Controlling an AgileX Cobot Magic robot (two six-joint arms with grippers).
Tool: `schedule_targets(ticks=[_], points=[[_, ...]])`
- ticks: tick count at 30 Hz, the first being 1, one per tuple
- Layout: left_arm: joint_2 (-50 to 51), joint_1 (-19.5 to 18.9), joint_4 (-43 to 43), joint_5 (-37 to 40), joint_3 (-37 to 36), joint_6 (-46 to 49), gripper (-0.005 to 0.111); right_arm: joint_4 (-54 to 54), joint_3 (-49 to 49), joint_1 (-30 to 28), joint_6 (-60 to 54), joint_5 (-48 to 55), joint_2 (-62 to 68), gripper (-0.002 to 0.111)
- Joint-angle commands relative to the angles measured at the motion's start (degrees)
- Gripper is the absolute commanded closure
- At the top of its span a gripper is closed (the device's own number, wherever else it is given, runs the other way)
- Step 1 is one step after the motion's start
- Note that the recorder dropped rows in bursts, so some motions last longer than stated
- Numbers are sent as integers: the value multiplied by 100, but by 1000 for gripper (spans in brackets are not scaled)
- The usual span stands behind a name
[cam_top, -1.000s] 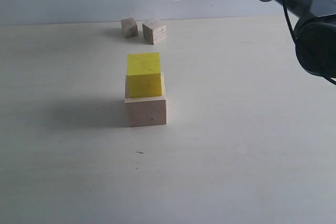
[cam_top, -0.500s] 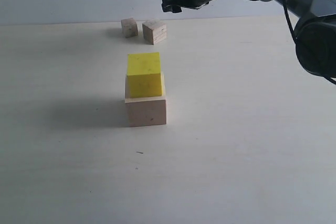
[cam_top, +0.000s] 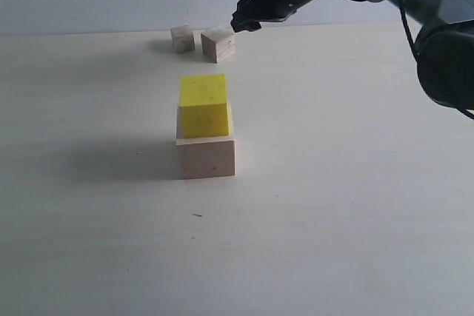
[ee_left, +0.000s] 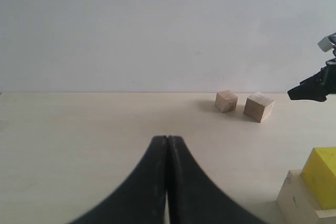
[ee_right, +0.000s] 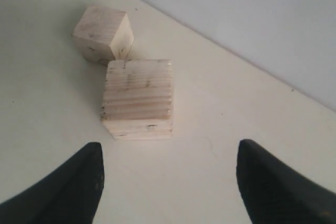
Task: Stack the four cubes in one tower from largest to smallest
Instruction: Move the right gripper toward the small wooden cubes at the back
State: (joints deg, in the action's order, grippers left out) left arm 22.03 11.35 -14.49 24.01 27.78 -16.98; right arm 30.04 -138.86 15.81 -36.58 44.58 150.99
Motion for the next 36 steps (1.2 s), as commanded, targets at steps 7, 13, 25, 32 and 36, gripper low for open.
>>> schedule_targets(ticks=[7,13,25,32,36], points=[[13,1,13,-40,-44,26,107,104,-59,-9,-317,-545,195,41],[13,1,13,-40,-44,26,107,329,-100,16,-638,-551,411,43],[53,1,-1,-40,-44,35,107,803,-100,16,-1939,-360,420,44],[130,1,-1,-40,-44,35,107,1292,-100,16,-3091,-224,420,44],[130,1,-1,-40,-44,35,107,1292,-100,16,-3364,-195,420,44]])
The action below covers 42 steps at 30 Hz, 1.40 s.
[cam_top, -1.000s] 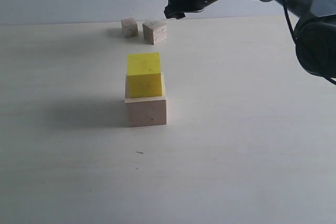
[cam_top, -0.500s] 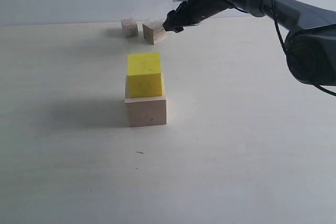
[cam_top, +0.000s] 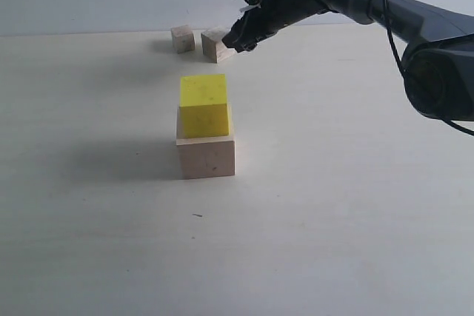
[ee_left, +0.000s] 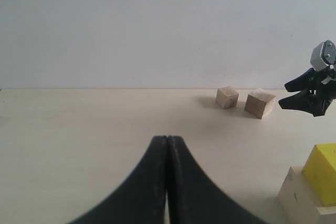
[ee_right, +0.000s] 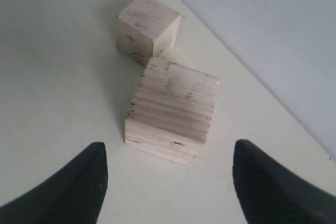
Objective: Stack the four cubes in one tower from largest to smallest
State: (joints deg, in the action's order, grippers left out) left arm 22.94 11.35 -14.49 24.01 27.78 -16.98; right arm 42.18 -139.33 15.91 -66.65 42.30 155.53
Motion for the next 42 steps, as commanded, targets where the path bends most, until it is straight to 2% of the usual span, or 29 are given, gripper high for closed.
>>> schedule_targets(ticks=[1,8,10,14,16,34,42], points=[[39,1,-1,-40,-44,35,107,91,-53,5,-420,22,-33,45],[39,1,-1,-40,-44,35,107,478,-53,5,-863,-2,-33,54],[39,1,-1,-40,-44,35,107,519,-53,5,-884,-36,-33,65],[39,1,-1,-40,-44,35,107,519,-53,5,-1034,-53,-33,97],[39,1,-1,-40,-44,35,107,532,-53,5,-1077,-65,-33,108],[39,1,-19,-51,-44,47,107,1643,-53,5,-1887,-684,133,108],[39,1,-24,-51,-44,47,107,1692,-99,94,-2209,-770,332,108]])
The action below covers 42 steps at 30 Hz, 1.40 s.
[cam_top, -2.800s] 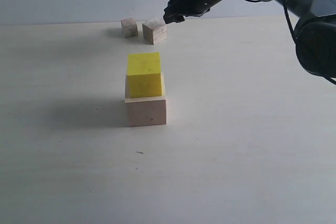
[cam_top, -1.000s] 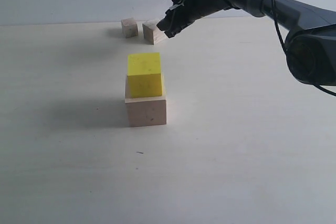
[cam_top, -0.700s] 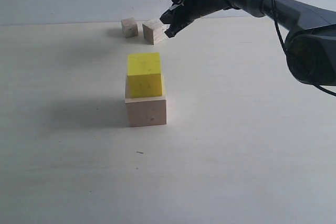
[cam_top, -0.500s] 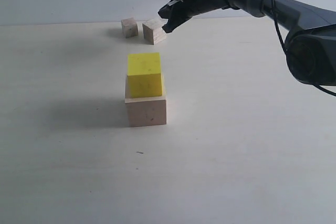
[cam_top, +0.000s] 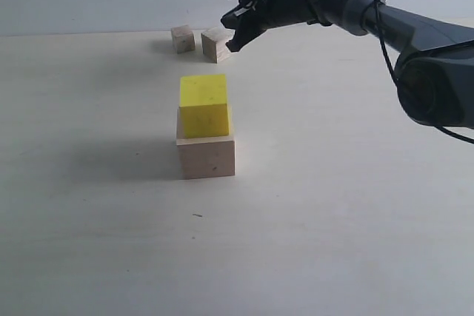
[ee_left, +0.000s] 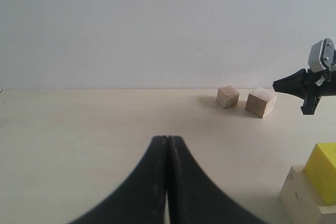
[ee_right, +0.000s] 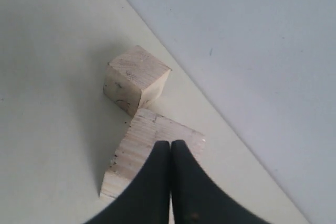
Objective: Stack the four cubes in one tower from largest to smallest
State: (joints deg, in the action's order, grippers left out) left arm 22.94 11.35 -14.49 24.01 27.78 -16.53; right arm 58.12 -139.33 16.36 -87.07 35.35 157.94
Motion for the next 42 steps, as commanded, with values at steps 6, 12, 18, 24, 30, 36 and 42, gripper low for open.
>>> schedule_targets(ticks=[6,12,18,24,30,36,42], points=[[39,1,-24,-51,-44,2,107,226,-226,60,-342,-52,189,108],[39,1,-22,-63,-44,2,107,226,-230,60,-320,-117,212,108],[39,1,-22,-63,-44,2,107,100,-239,60,-225,-249,335,108],[39,1,-22,-63,-44,2,107,-81,-239,60,-41,-290,411,108],[39,1,-22,-63,-44,2,107,-1324,-239,60,1049,-256,411,108],[39,1,-22,-63,-44,2,107,-2933,-239,32,2617,210,343,108],[39,1,-22,-63,-44,2,107,-3461,-239,-31,3370,883,-68,108]])
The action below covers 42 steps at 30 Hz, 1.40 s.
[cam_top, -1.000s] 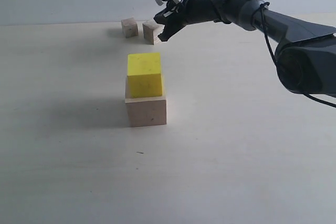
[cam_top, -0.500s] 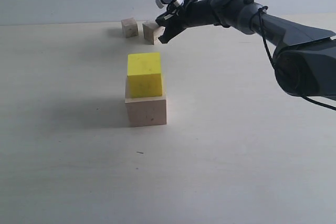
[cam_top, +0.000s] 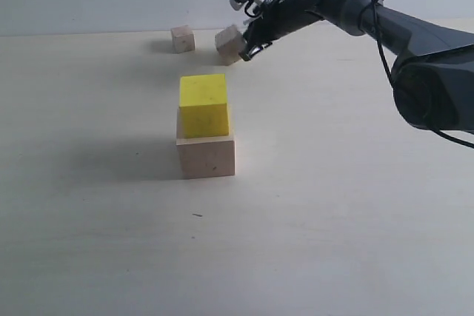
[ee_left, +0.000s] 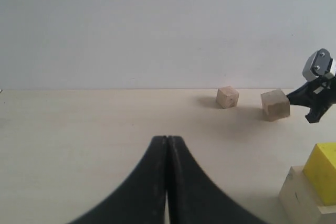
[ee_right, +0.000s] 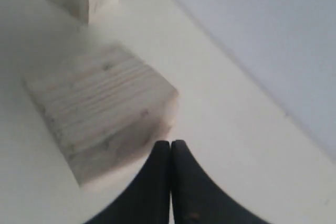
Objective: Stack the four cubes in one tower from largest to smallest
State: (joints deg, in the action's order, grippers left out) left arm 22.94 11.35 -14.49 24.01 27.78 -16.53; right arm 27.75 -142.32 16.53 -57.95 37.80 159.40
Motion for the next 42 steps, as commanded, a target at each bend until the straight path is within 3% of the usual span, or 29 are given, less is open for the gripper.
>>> schedule_targets(ticks=[1,9,12,22,29,42], points=[[39,1,-22,-63,-44,2,107,-424,59,-60,491,718,-286,108],[-30,1,2,-62,-44,-15,107,-172,59,-98,652,768,-902,108],[-32,1,26,-62,-44,-15,107,1241,59,-86,-239,685,-861,108],[-32,1,16,-62,-44,-2,107,1342,71,-25,-494,737,-348,108],[-32,1,16,-62,-44,-2,107,-149,71,-35,497,1280,-337,108],[-32,1,82,-70,-44,-17,107,-1660,71,-65,2505,3102,-758,108]])
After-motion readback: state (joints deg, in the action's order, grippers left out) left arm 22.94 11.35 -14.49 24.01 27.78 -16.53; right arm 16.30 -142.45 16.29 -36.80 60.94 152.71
